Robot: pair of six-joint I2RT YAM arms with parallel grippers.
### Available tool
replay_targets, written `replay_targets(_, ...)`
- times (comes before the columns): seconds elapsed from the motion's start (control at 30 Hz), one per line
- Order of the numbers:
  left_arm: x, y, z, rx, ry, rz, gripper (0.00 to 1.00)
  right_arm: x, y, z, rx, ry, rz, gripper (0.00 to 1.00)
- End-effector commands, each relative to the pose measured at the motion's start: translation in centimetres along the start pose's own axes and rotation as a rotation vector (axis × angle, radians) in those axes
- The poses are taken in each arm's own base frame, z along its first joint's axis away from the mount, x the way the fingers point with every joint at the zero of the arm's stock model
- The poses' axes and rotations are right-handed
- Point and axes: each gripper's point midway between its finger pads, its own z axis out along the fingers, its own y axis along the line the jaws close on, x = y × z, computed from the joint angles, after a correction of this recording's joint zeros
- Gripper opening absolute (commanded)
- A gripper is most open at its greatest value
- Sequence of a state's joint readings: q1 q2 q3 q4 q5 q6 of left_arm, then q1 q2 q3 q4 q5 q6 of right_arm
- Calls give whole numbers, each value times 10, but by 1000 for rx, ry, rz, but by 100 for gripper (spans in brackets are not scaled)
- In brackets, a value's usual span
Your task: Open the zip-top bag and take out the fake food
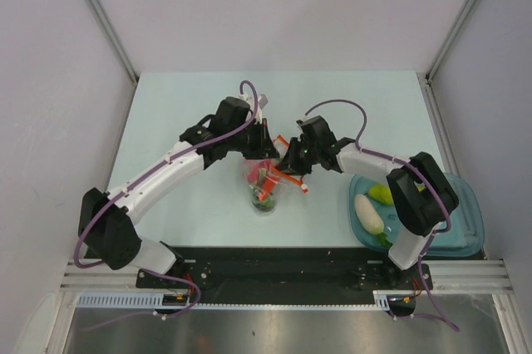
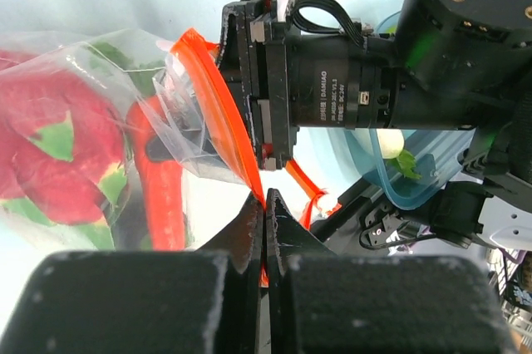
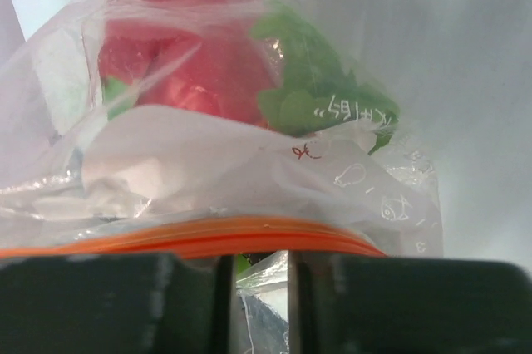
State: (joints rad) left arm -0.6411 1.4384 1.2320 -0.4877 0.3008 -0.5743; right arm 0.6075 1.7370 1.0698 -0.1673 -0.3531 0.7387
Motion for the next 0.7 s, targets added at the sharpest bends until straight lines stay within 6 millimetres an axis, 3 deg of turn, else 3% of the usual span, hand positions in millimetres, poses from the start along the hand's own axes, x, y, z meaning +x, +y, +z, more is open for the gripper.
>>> replay_targets(0.0,-15,-16,-12,43,-46,50,0,-10,35,-17,-82,-58,-135,3)
replay_targets(0.4,-26,-10,-6,-14,-54,50,0,-25,75,-79,-130,-260,-377,0)
replay_targets(0.67,-29,-9,-4,-23,-68,31,0,-43,63,-119,29,-430,-504,0)
